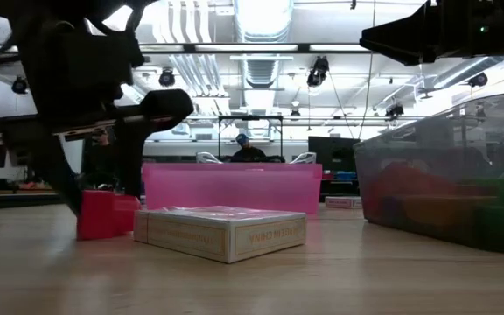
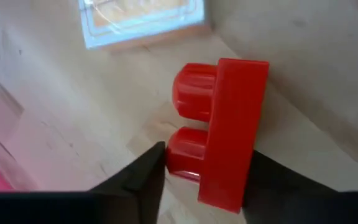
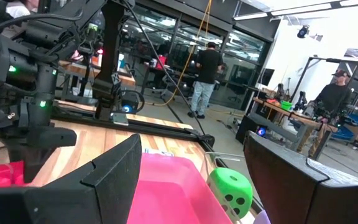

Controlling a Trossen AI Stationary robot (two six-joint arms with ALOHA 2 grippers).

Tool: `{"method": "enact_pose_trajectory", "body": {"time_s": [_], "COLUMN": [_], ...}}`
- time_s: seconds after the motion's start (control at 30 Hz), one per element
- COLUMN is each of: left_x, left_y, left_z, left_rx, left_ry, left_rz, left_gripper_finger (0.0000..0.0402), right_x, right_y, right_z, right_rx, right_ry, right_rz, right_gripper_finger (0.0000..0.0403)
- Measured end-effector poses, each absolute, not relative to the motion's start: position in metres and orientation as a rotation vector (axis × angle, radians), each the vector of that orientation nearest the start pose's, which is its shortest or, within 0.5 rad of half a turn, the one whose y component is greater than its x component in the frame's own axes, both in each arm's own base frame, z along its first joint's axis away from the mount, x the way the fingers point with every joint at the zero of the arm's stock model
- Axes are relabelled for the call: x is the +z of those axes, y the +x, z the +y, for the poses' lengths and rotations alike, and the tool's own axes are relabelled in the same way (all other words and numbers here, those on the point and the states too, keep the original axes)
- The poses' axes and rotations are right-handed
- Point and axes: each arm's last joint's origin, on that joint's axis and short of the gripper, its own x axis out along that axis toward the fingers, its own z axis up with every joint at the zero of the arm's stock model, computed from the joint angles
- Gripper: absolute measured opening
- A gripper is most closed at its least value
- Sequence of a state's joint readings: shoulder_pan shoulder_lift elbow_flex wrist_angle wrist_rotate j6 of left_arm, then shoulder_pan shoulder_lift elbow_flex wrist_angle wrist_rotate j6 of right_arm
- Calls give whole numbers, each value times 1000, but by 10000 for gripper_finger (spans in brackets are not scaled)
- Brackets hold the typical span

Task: Pick & Place Toys
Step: Put the big red game piece into the black bin

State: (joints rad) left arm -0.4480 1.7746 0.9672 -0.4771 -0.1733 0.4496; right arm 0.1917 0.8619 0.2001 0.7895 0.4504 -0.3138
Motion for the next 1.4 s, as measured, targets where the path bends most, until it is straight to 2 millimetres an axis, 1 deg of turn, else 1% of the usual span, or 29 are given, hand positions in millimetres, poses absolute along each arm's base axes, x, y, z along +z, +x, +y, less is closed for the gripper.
{"method": "enact_pose_trajectory", "body": {"time_s": [0.17,0.5,0.57,0.63,0.73,0.87,1.0,1.17,1.27,1.4], "left_x": [136,137,138,140,148,159,175,187,187,183], "left_y": [284,283,283,282,282,283,290,308,322,338], "left_z": [-130,-130,-130,-129,-128,-126,-126,-122,-112,-93], "left_rx": [-497,-488,-487,-475,-426,-365,-312,-248,-251,-238], "left_ry": [796,805,800,807,825,815,771,663,568,481], "left_rz": [1175,1181,1180,1177,1146,1089,950,688,513,322], "left_gripper_finger": [113,15,12,18,26,15,10,19,16,10], "right_x": [213,212,212,212,212,212,212,212,212,212], "right_y": [171,171,171,171,171,171,171,171,171,171], "right_z": [20,20,20,20,20,20,20,20,20,21], "right_rx": [-275,-275,-275,-275,-274,-274,-274,-271,-267,-261], "right_ry": [-271,-272,-272,-272,-273,-270,-270,-266,-263,-259], "right_rz": [-80,-78,-78,-78,-75,-75,-75,-76,-77,-79], "right_gripper_finger": [282,282,282,282,282,282,282,282,282,282]}}
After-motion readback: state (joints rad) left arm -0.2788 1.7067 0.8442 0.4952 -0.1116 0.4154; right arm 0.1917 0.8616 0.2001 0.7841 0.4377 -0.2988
